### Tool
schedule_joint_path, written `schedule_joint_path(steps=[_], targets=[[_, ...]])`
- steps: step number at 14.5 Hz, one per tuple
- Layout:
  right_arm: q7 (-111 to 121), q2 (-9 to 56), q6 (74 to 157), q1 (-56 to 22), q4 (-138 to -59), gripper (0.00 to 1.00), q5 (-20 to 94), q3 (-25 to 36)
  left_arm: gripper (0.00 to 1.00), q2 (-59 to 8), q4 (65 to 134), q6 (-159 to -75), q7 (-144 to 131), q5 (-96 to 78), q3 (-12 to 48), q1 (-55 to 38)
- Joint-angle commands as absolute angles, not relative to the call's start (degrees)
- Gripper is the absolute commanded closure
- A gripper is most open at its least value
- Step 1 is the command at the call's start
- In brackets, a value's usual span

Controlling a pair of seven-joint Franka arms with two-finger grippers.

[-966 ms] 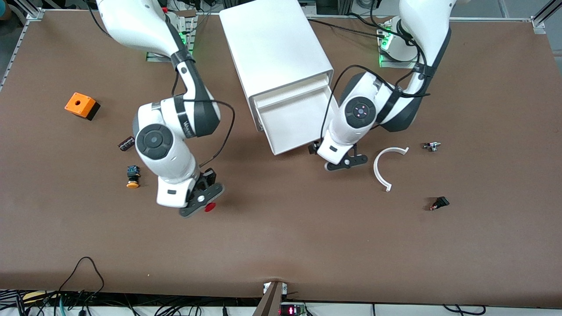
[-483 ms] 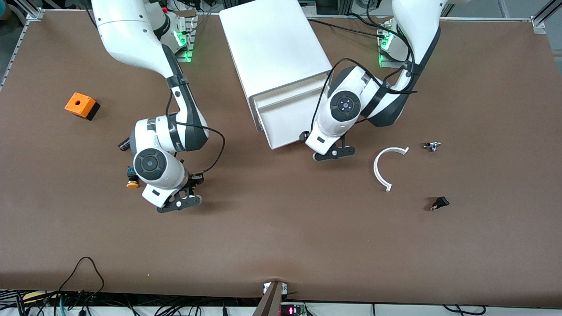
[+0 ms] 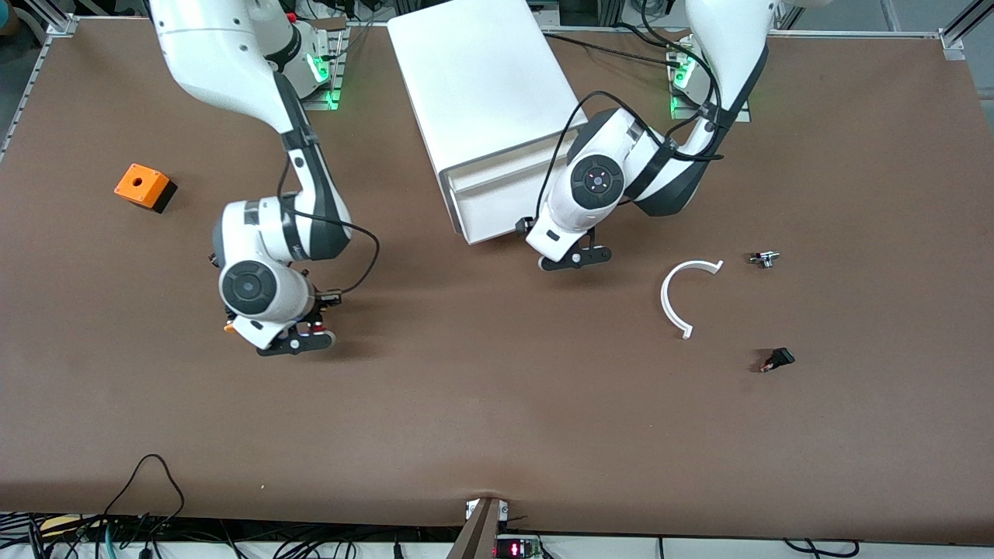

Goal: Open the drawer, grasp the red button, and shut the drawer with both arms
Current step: 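Push the drawer closed with the left gripper while the right gripper lowers, then set the red button beside the yellow button and open the right gripper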

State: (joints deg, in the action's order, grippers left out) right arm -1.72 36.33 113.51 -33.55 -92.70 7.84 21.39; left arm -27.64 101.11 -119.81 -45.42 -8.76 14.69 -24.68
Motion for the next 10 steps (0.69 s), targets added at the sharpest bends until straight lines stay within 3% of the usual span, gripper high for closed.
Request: schedule_joint_path(steps=[1, 6, 10], targets=[[0.9, 30.9, 115.2, -32.9, -100.4, 0.73, 6.9, 21.3, 0.00, -26.5, 102.2, -118.7, -45.8, -13.2, 15.9, -24.5], [2.1, 30.1, 127.2, -33.4, -110.6, 0.73, 6.6, 21.1, 0.00, -26.4, 102.6, -117.9, -48.5, -16.2, 17.2, -24.9], [3.3, 29.9, 132.0, -33.4, -112.8, 0.73, 6.4, 21.0, 0.00, -26.3, 102.8, -117.9, -50.3, -19.1, 18.0, -24.8]])
